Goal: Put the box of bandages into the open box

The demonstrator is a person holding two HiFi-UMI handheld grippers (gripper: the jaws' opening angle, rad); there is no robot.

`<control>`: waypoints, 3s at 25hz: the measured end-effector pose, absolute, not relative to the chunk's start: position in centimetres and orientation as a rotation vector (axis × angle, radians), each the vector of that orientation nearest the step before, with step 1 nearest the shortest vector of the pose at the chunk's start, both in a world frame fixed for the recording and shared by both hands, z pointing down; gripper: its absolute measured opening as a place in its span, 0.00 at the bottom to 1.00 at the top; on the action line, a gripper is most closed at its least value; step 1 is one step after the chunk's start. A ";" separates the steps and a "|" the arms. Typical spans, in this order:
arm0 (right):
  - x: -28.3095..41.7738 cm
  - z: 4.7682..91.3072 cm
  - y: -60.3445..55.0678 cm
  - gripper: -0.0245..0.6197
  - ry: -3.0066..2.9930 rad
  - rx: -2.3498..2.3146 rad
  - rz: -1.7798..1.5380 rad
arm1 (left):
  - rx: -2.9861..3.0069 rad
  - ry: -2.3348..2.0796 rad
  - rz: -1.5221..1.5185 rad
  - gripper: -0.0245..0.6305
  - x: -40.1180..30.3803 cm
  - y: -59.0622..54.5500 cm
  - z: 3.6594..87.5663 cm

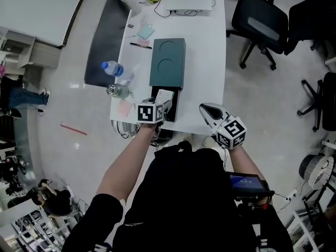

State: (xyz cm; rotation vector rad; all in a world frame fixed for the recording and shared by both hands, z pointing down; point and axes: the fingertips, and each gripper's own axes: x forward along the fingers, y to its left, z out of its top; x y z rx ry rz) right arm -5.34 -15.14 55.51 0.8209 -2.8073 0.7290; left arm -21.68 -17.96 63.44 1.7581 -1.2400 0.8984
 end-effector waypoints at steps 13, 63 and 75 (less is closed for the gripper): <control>-4.1 56.9 -15.6 0.08 -2.772 0.868 0.758 | 1.688 -1.226 1.023 0.54 -21.8 -18.9 67.9; -7.2 50.8 -3.1 0.08 -2.895 0.694 0.524 | 2.140 -1.585 0.265 0.05 -25.9 1.3 53.1; -10.3 51.1 0.7 0.08 -2.874 0.710 0.501 | 2.195 -1.502 0.243 0.05 -27.1 4.9 53.7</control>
